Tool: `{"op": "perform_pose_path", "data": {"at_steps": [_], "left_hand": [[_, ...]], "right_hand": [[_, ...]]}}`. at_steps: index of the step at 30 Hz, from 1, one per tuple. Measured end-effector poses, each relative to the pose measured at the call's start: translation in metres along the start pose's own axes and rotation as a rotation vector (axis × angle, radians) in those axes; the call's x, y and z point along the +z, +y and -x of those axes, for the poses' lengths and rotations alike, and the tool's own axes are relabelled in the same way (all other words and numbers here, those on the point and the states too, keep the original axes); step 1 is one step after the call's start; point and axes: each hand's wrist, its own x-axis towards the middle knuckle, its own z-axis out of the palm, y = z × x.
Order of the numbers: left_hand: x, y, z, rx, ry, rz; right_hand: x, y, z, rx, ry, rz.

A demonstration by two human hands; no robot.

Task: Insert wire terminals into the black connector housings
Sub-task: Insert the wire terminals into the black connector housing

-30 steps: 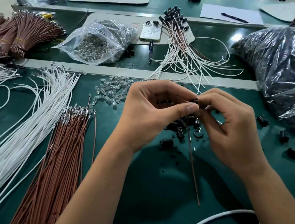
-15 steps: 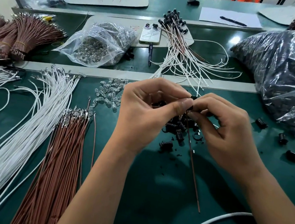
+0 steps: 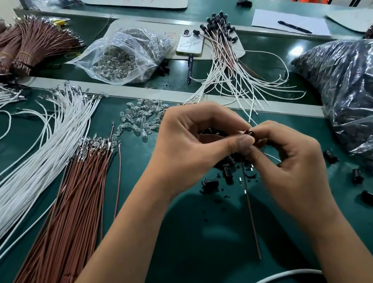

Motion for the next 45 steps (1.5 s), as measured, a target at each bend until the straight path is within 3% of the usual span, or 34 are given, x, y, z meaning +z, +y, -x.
{"op": "perform_pose_path", "data": {"at_steps": [45], "left_hand": [[-0.0036, 0.0016, 0.0002, -0.103, 0.085, 0.058]], "right_hand": [[-0.0011, 0.0022, -0.0003, 0.016, 0.035, -0.086]]}}
